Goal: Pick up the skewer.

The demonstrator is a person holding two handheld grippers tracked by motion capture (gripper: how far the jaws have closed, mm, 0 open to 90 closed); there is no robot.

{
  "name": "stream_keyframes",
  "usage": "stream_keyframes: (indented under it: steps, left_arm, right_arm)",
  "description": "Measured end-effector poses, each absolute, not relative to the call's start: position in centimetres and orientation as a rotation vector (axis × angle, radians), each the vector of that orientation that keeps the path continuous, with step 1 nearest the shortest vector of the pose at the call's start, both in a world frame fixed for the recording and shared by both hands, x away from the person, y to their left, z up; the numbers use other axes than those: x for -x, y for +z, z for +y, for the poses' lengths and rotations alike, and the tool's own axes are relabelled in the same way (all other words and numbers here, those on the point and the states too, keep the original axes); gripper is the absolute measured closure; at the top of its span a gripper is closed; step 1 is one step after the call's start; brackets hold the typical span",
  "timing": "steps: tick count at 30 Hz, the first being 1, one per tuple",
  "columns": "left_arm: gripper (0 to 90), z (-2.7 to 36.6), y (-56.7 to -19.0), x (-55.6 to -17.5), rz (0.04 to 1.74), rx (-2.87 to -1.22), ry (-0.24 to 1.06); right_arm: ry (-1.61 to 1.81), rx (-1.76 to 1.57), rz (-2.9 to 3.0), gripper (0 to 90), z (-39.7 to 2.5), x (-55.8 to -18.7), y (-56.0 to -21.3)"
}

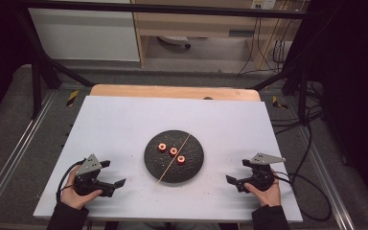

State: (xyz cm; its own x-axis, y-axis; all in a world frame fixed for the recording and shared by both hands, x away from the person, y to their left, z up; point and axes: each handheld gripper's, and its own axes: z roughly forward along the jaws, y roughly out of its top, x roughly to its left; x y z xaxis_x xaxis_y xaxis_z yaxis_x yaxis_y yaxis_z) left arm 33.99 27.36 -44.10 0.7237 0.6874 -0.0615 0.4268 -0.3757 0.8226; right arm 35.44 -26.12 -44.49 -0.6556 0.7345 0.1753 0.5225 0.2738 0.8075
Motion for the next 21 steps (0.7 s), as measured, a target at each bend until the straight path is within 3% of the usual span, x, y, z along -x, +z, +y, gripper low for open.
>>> stream_keyframes:
  steps: [21]
  left_arm:
    - [5.2, 25.9, -43.3, -33.9, 0.842, -2.045, 0.367]
  right_arm:
    - [1.307, -1.167, 2.316, 1.0, -26.2, -35.5, -44.4]
